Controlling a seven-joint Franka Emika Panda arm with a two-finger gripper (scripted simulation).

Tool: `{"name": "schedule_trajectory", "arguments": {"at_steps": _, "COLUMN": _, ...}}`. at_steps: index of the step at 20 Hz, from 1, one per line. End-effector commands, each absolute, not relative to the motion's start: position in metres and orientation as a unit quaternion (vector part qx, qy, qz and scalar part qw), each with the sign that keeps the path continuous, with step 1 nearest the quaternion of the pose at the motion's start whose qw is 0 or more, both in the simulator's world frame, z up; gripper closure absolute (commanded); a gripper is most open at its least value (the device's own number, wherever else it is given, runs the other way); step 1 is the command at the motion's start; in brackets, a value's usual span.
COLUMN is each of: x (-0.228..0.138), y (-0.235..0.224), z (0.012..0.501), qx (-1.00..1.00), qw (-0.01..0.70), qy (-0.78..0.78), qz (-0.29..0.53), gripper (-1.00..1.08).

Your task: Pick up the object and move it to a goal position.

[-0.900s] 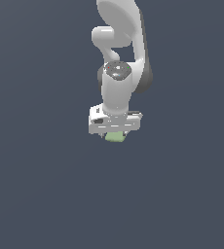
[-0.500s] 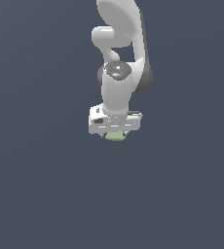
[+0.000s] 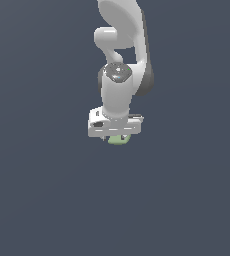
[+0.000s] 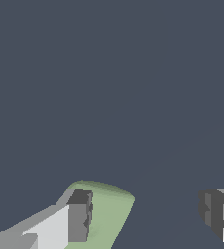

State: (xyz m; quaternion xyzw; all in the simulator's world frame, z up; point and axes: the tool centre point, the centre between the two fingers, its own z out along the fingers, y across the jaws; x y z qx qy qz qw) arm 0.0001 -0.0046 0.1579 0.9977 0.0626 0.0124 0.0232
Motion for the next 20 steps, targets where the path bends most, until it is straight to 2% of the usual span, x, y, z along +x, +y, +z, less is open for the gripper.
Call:
{"name": "schedule_trajectory", "arguments": {"at_steps": 1, "x": 0.000, "y": -0.008, "z": 0.158, "qx": 0.998, "qw": 0.025, "qy": 0.063, "qz": 0.012, "gripper": -0.60}}
{"name": "schedule_trajectory", "arguments": {"at_steps": 11, "x": -0.005, "y": 0.002, "z": 0.149, "qx": 0.998, "qw": 0.038, "qy": 0.054, "qz": -0.005, "gripper": -0.60}}
{"name": "schedule_trajectory", "arguments": {"at_steps": 20, "x": -0.019, "y": 0.023, "z": 0.126, "qx": 0.995, "qw": 0.081, "qy": 0.029, "qz": -0.044, "gripper": -0.60}}
